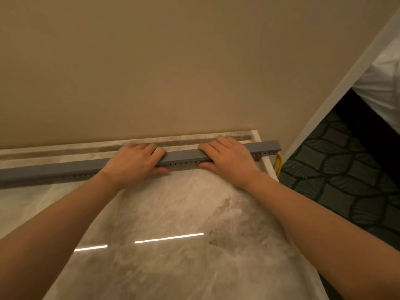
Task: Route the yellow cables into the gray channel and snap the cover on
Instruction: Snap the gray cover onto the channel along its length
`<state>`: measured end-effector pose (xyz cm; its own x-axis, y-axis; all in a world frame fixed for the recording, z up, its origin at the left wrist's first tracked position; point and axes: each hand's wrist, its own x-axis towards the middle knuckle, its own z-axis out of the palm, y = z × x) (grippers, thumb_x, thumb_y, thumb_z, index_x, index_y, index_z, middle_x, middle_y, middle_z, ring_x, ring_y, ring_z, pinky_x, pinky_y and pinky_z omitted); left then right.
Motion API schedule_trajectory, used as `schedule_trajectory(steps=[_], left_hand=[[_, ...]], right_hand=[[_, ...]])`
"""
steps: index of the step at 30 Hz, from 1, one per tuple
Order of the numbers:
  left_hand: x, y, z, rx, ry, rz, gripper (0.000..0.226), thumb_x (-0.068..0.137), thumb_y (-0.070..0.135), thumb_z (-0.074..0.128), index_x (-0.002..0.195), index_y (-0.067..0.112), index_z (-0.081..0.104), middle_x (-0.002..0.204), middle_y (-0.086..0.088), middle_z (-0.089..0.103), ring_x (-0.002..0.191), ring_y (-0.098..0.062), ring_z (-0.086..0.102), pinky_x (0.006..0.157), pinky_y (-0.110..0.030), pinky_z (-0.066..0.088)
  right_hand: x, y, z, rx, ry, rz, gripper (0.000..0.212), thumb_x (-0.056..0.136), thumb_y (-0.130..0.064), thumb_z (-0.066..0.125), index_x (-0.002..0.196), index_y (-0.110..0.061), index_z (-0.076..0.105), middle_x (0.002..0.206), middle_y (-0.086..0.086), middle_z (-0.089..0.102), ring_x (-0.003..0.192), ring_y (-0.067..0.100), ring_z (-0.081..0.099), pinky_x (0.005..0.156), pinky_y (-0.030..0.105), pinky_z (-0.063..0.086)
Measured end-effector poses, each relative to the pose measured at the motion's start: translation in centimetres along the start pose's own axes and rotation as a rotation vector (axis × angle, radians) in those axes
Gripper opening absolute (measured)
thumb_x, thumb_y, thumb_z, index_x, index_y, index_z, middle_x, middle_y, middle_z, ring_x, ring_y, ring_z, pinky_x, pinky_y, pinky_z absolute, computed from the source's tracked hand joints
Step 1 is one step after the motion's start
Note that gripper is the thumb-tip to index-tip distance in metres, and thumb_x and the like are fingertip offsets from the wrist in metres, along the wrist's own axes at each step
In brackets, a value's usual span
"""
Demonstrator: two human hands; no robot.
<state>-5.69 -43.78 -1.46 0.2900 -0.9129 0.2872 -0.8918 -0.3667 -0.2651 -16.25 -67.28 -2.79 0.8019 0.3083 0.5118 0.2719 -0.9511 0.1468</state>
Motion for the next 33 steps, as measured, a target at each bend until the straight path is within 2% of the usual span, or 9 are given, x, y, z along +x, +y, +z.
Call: schedule_trajectory(steps=[4,7,10,14,18,21,23,29,33], left_hand=[[1.1,-1.4,0.3,0.017,-0.024,-0.018,0.067,0.093,0.055,0.015,0.083,0.005,0.059,0.066,-0.011,0.060,0.048,-0.028,0.057,0.041,-0.029,0.041],[1.7,-2.3,0.5,0.064,-0.057,-0.035,0.055,0.090,0.053,0.028,0.080,0.007,0.057,0.065,-0.010,0.060,0.047,-0.028,0.056,0.044,-0.030,0.040],[2.1,-2.5,0.6,0.131,-0.076,-0.041,0.049,0.087,0.052,0.035,0.075,0.010,0.056,0.066,-0.009,0.059,0.055,-0.027,0.057,0.048,-0.030,0.040],[2.0,-1.9,0.3,0.182,-0.140,-0.121,0.047,0.086,0.053,0.039,0.079,0.009,0.055,0.077,-0.012,0.056,0.067,-0.029,0.056,0.056,-0.035,0.043],[1.3,-0.9,-0.4,0.116,-0.244,-0.273,0.036,0.084,0.043,0.061,0.091,0.007,0.058,0.088,-0.014,0.058,0.078,-0.032,0.057,0.066,-0.038,0.045],[0.2,-0.1,-1.3,0.026,-0.299,-0.430,0.045,0.091,0.047,0.045,0.119,0.012,0.051,0.114,-0.011,0.056,0.102,-0.031,0.053,0.087,-0.041,0.039],[-0.7,0.6,-2.1,0.020,-0.294,-0.473,0.052,0.093,0.049,0.039,0.132,0.014,0.043,0.127,-0.009,0.051,0.113,-0.029,0.049,0.096,-0.040,0.034],[-3.6,3.1,-4.7,-0.037,-0.273,-0.593,0.054,0.094,0.051,0.033,0.137,0.019,0.036,0.136,-0.002,0.045,0.122,-0.025,0.043,0.101,-0.037,0.030],[-6.4,3.4,-5.8,-0.034,-0.296,-0.662,0.054,0.093,0.053,0.031,0.137,0.022,0.035,0.137,-0.001,0.045,0.123,-0.023,0.043,0.100,-0.038,0.029]], right_hand=[[1.7,1.2,0.6,0.008,0.025,0.000,0.040,0.072,-0.038,0.077,0.098,-0.008,0.069,0.082,0.005,0.070,0.074,0.023,0.064,0.065,0.030,0.050],[2.6,2.0,0.9,0.053,0.038,0.007,0.038,0.072,-0.032,0.078,0.097,-0.005,0.070,0.084,0.008,0.069,0.076,0.026,0.064,0.067,0.031,0.051],[2.5,2.3,1.2,0.115,0.034,0.022,0.037,0.073,-0.024,0.078,0.100,0.000,0.069,0.089,0.013,0.068,0.081,0.030,0.064,0.071,0.036,0.051],[2.3,2.3,1.3,0.187,0.012,0.044,0.038,0.073,-0.018,0.078,0.104,0.003,0.067,0.094,0.017,0.067,0.086,0.034,0.063,0.075,0.039,0.050],[2.6,2.3,0.8,0.231,-0.068,0.074,0.039,0.074,-0.016,0.076,0.107,0.003,0.065,0.095,0.017,0.066,0.088,0.036,0.059,0.078,0.042,0.049],[2.7,1.8,0.4,0.274,-0.097,0.128,0.040,0.074,-0.012,0.075,0.109,0.002,0.064,0.098,0.018,0.065,0.091,0.038,0.057,0.080,0.045,0.048],[2.6,1.1,0.3,0.274,-0.084,0.144,0.039,0.074,-0.009,0.075,0.110,-0.001,0.064,0.099,0.016,0.065,0.092,0.037,0.057,0.079,0.045,0.048],[3.1,-2.5,0.0,0.350,0.021,0.148,0.029,0.077,-0.008,0.070,0.106,-0.006,0.067,0.095,0.009,0.066,0.090,0.033,0.058,0.076,0.040,0.049],[4.8,-6.6,-0.9,0.441,-0.002,0.121,0.023,0.078,-0.005,0.069,0.100,-0.005,0.068,0.091,0.011,0.067,0.086,0.033,0.061,0.074,0.041,0.047]])
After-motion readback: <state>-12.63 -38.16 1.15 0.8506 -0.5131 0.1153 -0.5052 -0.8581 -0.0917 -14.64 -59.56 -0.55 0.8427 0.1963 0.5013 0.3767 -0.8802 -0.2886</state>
